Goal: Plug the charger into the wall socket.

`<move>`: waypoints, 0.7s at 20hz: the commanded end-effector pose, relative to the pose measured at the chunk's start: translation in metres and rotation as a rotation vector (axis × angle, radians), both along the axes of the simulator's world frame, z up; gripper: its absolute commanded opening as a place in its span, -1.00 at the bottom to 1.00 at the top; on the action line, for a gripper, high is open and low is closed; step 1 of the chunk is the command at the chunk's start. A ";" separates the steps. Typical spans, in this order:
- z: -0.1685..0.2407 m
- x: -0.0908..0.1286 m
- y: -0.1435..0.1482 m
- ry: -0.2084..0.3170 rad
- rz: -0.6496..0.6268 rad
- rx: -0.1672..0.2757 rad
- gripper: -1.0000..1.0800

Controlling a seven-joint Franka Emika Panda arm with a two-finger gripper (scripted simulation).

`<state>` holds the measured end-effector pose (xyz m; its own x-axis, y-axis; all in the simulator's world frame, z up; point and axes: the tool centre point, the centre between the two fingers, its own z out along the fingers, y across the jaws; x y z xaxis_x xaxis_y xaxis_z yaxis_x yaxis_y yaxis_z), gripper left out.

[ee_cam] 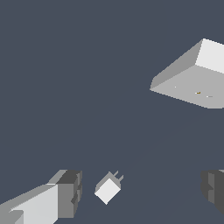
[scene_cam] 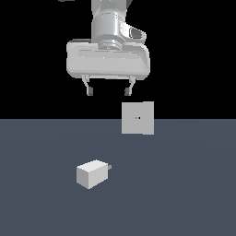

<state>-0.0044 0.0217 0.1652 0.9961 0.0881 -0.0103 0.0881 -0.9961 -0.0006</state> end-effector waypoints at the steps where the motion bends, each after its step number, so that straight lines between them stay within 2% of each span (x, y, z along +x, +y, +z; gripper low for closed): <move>1: 0.000 0.000 0.000 0.000 0.000 0.000 0.92; 7: -0.003 -0.004 -0.001 -0.002 -0.026 0.000 0.92; 14: -0.016 -0.018 -0.003 -0.008 -0.121 -0.002 0.92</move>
<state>-0.0187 0.0190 0.1528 1.0000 -0.0088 -0.0037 -0.0088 -1.0000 0.0015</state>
